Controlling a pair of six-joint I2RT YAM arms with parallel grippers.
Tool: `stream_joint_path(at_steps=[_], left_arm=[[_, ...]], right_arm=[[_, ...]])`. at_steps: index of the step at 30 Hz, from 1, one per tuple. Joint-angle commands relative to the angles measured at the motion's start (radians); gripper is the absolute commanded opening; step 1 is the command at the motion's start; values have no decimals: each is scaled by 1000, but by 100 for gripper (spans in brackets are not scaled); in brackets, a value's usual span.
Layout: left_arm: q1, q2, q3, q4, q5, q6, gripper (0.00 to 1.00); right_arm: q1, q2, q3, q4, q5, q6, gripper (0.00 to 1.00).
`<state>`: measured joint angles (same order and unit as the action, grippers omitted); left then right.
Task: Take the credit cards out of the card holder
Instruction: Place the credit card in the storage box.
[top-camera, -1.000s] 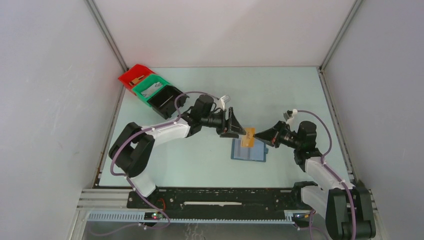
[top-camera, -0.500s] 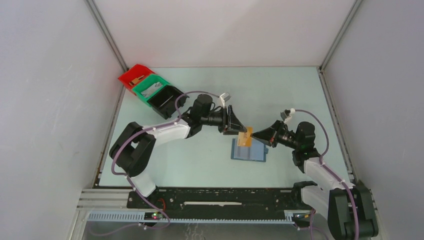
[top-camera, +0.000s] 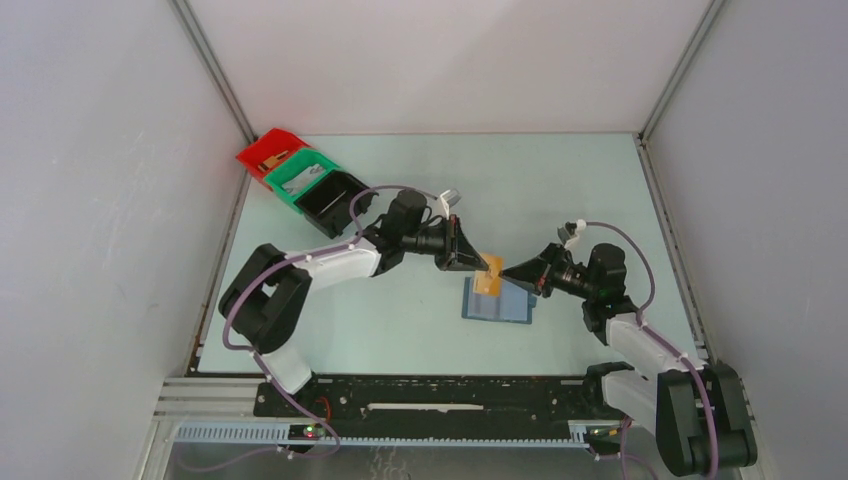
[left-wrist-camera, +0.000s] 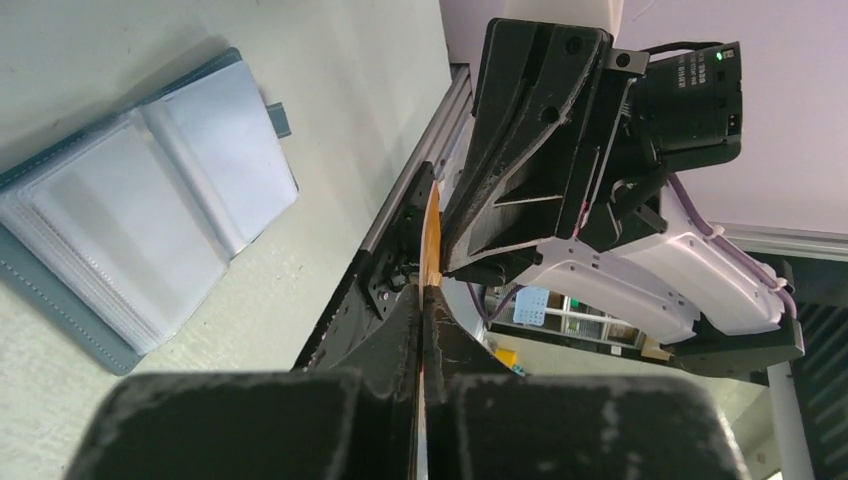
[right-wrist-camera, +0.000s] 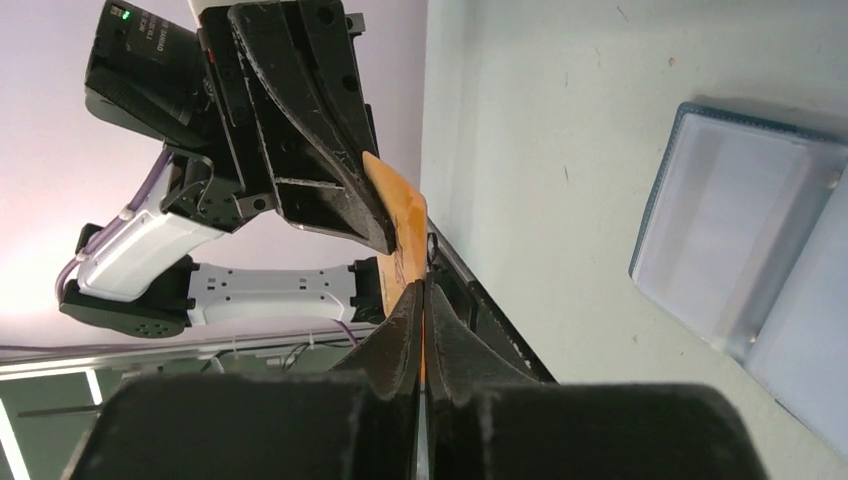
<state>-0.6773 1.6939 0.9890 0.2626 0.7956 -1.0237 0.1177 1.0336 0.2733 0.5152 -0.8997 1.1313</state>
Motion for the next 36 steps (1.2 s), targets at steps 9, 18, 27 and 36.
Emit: stream_joint_path(at_steps=[9,18,27,36], left_arm=[[175,-163,52,-319,-181,165,0],[366,-250,137,-520,-346,232,0],[588,-193,465,-862,-604,448,0],[628,92,993,-1157,-1120,969,0]], right_arm=[[-42,-87,89,-350,85,-220,34],[-71,-116,121,-488,126,-316,34],[-79,-110,141,-553,128,-357,34],[-88,-58,163,-560,100,-388,35]])
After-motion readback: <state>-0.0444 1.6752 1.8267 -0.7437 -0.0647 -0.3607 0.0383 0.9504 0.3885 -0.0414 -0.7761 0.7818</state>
